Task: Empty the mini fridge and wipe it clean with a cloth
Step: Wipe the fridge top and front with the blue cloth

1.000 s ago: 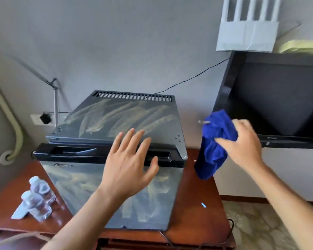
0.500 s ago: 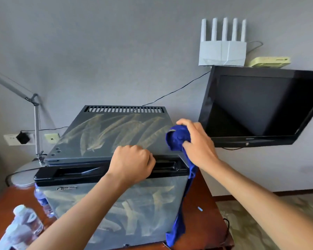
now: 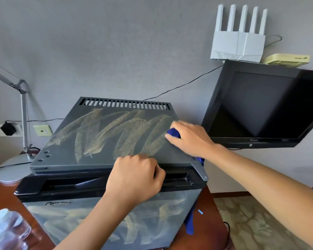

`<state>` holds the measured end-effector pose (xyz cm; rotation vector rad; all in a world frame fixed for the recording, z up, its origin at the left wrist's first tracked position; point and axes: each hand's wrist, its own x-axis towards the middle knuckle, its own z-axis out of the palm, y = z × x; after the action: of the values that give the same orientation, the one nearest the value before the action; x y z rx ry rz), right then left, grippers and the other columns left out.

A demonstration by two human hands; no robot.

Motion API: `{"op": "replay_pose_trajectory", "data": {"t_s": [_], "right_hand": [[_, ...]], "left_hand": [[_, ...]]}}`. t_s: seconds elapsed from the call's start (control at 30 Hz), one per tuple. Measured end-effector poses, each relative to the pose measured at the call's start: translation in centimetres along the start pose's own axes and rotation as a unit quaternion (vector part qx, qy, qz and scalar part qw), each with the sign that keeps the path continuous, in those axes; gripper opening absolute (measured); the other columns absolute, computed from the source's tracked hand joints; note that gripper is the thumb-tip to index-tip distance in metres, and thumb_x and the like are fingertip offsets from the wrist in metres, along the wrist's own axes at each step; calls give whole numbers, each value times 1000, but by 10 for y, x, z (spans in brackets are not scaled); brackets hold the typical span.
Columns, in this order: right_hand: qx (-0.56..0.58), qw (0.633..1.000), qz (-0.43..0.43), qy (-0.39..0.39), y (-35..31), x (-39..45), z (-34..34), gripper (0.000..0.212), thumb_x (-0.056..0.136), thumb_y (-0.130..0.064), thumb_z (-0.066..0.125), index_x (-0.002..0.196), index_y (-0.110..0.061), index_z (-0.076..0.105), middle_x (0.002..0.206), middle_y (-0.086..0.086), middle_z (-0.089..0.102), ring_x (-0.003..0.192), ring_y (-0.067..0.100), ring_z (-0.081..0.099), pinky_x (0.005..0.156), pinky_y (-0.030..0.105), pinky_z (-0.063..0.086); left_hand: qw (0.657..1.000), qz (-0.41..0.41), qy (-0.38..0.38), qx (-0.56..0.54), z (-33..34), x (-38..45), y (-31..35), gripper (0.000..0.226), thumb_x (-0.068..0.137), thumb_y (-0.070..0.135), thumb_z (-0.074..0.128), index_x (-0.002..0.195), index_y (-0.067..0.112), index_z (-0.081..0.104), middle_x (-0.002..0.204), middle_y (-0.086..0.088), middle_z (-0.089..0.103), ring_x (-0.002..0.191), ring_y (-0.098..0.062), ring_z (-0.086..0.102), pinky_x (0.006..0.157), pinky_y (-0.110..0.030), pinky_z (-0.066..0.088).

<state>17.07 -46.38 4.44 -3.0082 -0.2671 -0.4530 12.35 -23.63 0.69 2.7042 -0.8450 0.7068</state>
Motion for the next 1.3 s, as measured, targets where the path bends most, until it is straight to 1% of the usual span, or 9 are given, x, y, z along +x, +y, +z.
{"op": "replay_pose_trajectory", "data": {"t_s": [0.1,0.2,0.3,0.5,0.67,0.87,1.07,1.2,1.3], "right_hand": [[-17,999,37,-17,22,66,15,35,101,-57,41,116,-25,46,102,-5,63,82,22,61,71,37,48],[-36,996,71,-31,43,128,33,36,101,-56,40,110,-22,48,109,2,64,87,27,61,76,39,48],[-34,996,71,-33,58,171,44,32,102,-52,42,103,-20,46,107,4,64,83,26,57,73,37,43],[-22,998,60,-20,70,194,58,27,100,-47,44,100,-21,46,99,-1,62,81,25,58,69,36,41],[-12,999,33,-9,54,159,46,24,100,-46,44,93,-24,42,96,-5,59,79,23,57,70,37,42],[8,999,-36,-1,-2,48,17,25,100,-50,46,88,-29,38,85,-11,52,72,16,52,66,35,40],[53,997,-46,26,-49,-47,-7,35,92,-55,56,80,-28,38,78,-7,49,68,13,49,62,38,43],[50,995,-76,40,-61,-72,-9,44,90,-63,57,75,-26,38,72,-6,44,61,14,43,56,38,41],[13,993,-98,69,-60,-66,-5,41,93,-59,56,74,-26,41,69,-6,44,56,16,43,50,38,40]], "left_hand": [[1000,-11,4,-19,-2,1,0,37,79,36,48,52,18,28,46,1,43,39,-27,35,45,-24,16],[999,-7,4,-34,-3,1,-1,37,79,36,49,55,20,27,46,1,41,40,-25,33,44,-24,18],[999,-9,5,-44,-2,1,-3,37,79,37,52,56,21,28,48,3,40,41,-24,39,42,-25,22],[998,-23,8,-56,-3,2,-2,36,78,38,54,58,23,28,50,4,42,42,-21,44,44,-25,24],[998,-34,11,-53,-2,1,-1,39,79,38,54,56,19,29,48,3,40,42,-22,41,40,-27,29],[999,-23,-11,-40,-7,1,0,38,79,35,52,52,17,32,45,2,43,39,-25,37,41,-26,26],[999,31,-16,11,-13,0,-15,36,77,39,47,54,18,28,46,-2,55,38,-32,51,47,-26,19],[998,45,-14,42,-18,-1,-37,40,81,42,45,53,17,31,50,-4,59,45,-33,57,50,-28,21],[999,49,-15,6,-19,0,-44,40,78,39,45,50,17,27,43,-4,50,37,-34,48,48,-25,22]]}}
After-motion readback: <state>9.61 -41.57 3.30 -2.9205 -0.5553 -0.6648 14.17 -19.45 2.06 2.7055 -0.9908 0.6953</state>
